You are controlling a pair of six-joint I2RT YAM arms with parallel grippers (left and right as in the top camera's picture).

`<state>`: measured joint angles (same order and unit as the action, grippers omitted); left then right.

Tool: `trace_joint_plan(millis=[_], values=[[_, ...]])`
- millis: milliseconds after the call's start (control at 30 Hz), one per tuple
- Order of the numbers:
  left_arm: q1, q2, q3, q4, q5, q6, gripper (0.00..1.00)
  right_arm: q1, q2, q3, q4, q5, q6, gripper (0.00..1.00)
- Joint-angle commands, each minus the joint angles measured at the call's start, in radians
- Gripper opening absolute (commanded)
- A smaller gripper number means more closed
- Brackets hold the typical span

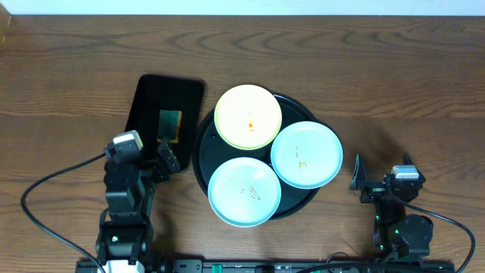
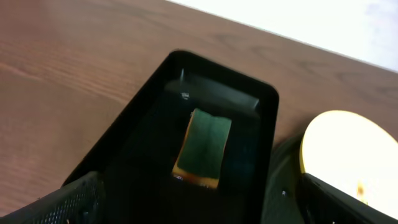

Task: Clean dirty plates on tray and stack at the side
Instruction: 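Reach the left gripper down to the sponge on the black tray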

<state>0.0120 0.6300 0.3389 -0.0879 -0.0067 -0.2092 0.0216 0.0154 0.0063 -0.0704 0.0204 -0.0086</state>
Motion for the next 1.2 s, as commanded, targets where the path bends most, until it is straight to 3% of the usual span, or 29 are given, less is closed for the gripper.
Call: trace_joint_plan(millis=[0, 367, 833, 1167], values=[[0.005, 0.025, 0.062, -0.055, -0.002, 0.011, 0.98, -0.002, -0.007, -0.001, -0.004, -0.003, -0.008, 0.99], [0.004, 0.107, 0.239, -0.374, -0.001, 0.112, 0.98, -0.002, -0.007, -0.001, -0.004, -0.003, -0.008, 0.99], [0.004, 0.112, 0.253, -0.406, 0.021, 0.095, 0.98, -0.002, -0.007, -0.001, -0.004, -0.003, -0.008, 0.99], [0.004, 0.208, 0.4, -0.589, 0.025, 0.063, 0.98, -0.002, -0.007, -0.001, 0.01, 0.029, -0.011, 0.99]])
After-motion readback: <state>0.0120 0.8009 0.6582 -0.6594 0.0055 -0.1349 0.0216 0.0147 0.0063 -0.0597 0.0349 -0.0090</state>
